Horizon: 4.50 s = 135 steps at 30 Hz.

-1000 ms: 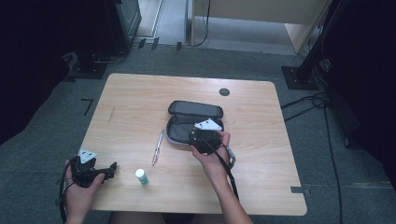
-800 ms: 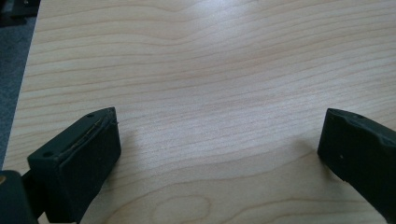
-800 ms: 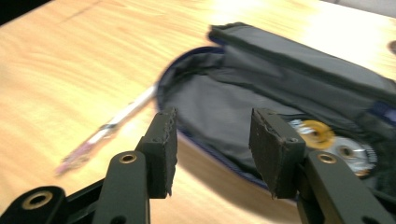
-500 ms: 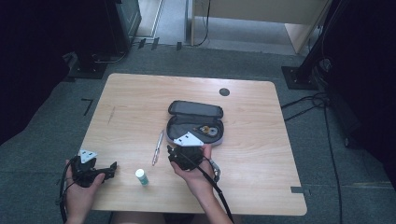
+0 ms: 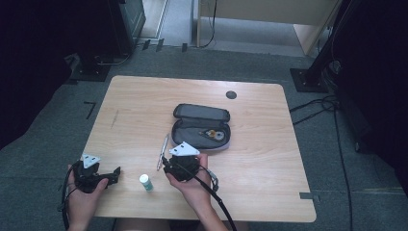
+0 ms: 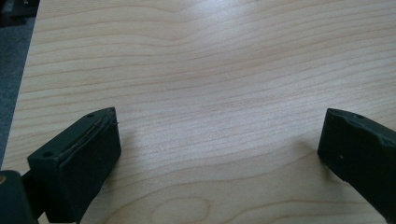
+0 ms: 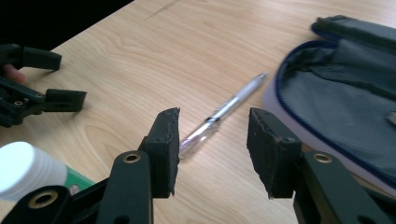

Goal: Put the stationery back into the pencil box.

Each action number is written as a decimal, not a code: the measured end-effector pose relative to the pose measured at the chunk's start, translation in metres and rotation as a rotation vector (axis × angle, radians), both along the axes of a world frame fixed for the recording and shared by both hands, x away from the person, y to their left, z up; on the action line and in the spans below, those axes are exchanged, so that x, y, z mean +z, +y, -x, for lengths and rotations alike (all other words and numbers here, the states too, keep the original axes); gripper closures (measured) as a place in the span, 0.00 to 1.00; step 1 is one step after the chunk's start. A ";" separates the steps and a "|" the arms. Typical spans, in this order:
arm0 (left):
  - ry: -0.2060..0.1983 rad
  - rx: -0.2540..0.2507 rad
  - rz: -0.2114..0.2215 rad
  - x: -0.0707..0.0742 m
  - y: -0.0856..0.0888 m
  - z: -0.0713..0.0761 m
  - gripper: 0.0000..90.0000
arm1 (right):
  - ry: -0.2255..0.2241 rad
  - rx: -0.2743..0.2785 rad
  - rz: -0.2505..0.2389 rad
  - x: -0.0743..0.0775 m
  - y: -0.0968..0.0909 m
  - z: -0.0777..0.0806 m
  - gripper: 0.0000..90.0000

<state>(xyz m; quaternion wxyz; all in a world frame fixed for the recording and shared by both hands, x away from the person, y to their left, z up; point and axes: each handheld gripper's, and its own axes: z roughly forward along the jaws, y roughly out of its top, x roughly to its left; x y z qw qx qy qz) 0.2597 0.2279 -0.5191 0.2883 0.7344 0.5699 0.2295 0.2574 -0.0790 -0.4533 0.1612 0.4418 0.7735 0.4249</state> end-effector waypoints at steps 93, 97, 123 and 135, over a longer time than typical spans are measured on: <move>0.000 0.000 0.001 0.000 0.000 0.000 0.00 | 0.049 0.068 0.099 -0.043 -0.034 0.001 1.00; 0.000 0.000 0.000 0.000 0.000 0.000 0.00 | 0.049 0.063 0.078 -0.042 -0.030 -0.003 0.98; 0.000 0.001 0.001 0.000 0.000 0.000 0.00 | 0.121 0.112 0.186 -0.053 0.034 -0.044 0.85; -0.001 0.001 0.002 0.000 0.000 0.000 0.00 | 0.077 0.127 0.163 -0.038 0.015 -0.040 0.90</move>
